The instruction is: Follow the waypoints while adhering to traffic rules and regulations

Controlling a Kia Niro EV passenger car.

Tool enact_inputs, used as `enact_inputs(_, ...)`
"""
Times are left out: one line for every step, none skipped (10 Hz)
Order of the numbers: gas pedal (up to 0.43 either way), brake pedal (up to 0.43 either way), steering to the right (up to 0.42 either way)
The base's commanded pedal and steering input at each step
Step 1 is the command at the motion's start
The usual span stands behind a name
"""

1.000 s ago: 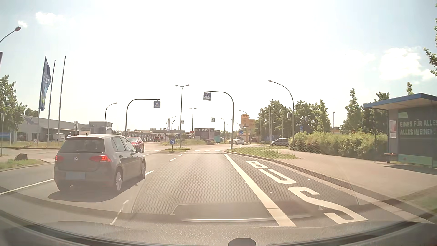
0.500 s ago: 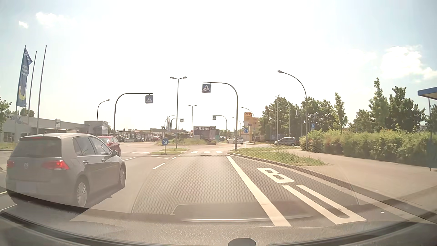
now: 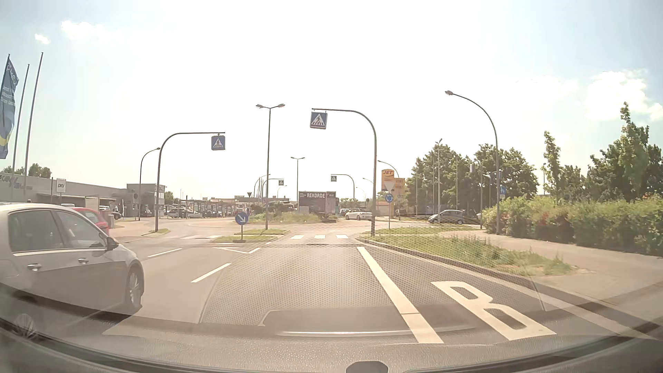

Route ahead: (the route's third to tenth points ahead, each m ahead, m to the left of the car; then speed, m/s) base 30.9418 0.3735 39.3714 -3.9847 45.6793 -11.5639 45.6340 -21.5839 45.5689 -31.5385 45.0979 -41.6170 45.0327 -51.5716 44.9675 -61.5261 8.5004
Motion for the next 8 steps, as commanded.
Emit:
enact_inputs(0.0, 0.0, -0.025)
enact_inputs(0.0, 0.0, -0.025)
enact_inputs(0.0, 0.0, -0.025)
enact_inputs(0.0, 0.0, -0.025)
enact_inputs(0.0, 0.037, -0.026)
enact_inputs(0.0, 0.091, -0.026)
enact_inputs(0.0, 0.146, -0.026)
enact_inputs(0.0, 0.152, -0.026)
